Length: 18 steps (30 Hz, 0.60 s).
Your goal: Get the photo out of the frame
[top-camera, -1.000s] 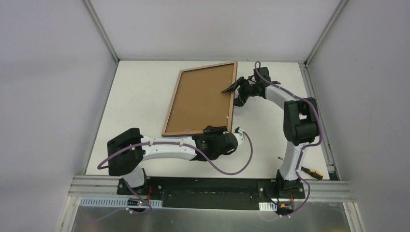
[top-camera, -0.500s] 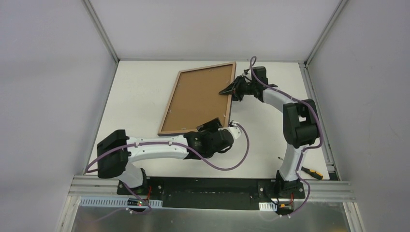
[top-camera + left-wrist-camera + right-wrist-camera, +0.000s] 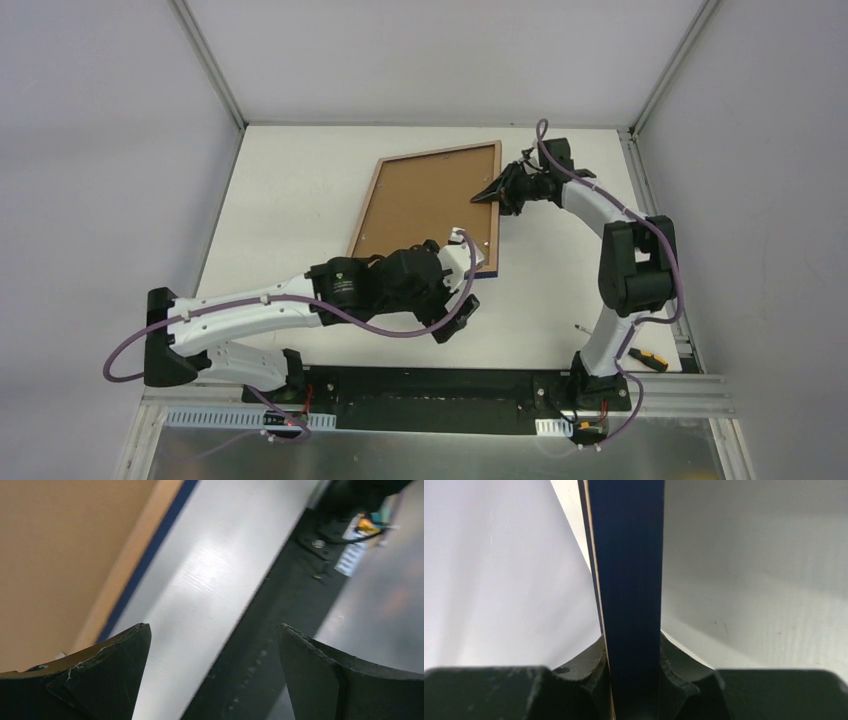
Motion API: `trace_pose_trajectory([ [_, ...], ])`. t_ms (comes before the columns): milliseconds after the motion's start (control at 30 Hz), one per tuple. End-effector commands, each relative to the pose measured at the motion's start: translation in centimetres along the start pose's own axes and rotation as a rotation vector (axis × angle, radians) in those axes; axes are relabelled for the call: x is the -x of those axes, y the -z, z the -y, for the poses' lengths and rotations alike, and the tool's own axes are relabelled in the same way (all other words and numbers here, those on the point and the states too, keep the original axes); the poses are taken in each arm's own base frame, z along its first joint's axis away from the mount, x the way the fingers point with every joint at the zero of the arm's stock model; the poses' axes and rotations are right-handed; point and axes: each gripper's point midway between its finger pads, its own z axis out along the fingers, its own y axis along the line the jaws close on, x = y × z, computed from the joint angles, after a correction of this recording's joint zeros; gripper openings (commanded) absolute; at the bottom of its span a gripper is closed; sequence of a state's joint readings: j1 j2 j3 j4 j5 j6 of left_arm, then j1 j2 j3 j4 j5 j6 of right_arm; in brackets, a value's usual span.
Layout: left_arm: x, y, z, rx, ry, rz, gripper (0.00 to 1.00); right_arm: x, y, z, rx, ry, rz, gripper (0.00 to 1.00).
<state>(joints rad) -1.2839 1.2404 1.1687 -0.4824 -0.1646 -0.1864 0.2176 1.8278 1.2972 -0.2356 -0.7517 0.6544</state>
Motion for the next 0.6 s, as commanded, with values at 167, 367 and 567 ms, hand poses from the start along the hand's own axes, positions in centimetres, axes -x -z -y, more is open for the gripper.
trace_pose_trajectory([
  [167, 2.0, 4.9, 4.2, -0.223, 0.222, 0.000, 0.99, 1.8, 6.0, 1.4, -0.100, -0.071, 0.120, 0.00],
  [367, 4.0, 5.6, 1.9, -0.121, 0.317, 0.073, 0.96, 2.9, 8.3, 2.2, -0.180, -0.062, 0.204, 0.00],
  [567, 5.0, 5.8, -4.9, -0.024, 0.769, 0.088, 0.94, 2.5, 12.8, 4.1, -0.439, 0.060, 0.278, 0.00],
])
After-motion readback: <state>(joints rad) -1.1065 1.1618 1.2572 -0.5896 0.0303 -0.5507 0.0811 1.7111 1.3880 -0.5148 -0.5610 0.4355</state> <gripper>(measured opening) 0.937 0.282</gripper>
